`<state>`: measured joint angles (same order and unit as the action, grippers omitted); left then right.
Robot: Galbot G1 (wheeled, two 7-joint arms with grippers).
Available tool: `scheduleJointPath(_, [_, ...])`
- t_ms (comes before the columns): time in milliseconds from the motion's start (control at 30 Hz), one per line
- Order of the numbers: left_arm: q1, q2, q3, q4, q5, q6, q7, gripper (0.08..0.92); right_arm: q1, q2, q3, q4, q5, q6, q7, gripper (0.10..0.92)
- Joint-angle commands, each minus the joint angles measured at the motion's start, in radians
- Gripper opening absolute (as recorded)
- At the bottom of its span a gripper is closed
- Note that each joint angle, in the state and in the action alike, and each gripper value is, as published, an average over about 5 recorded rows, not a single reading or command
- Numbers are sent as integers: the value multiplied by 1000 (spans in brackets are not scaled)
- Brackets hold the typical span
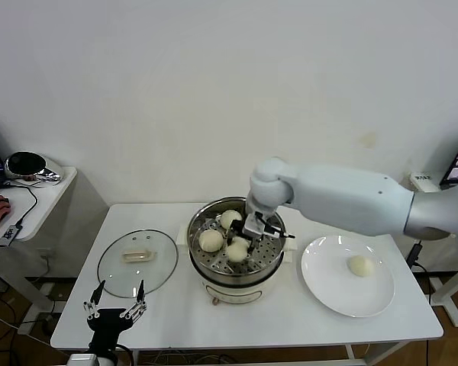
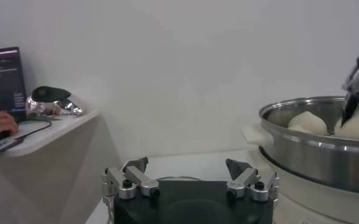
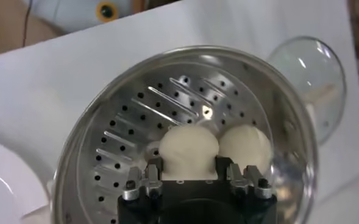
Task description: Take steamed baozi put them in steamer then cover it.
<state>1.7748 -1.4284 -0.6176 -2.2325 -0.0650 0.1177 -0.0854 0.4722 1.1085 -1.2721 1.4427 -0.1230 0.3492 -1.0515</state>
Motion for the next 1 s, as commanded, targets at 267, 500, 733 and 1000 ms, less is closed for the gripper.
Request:
scheduleJointPath(267, [0,-2,1,2,-1,-1,0,823,31,-18,-5,40,-36,89,-21,633])
scheduleJointPath(500, [-5,3,4,2,-4,-1,1,823,143,-175,54,46,77,-101,-84,804])
scheduleJointPath(733, [-4,16,10,2,-3,0,1,823,181,-441,38,147,186,-568,-80,823])
scheduleJointPath(1000, [-10,30,16,8,-8,-2,2,823,2,-716,174,197,125,-666,-61,823])
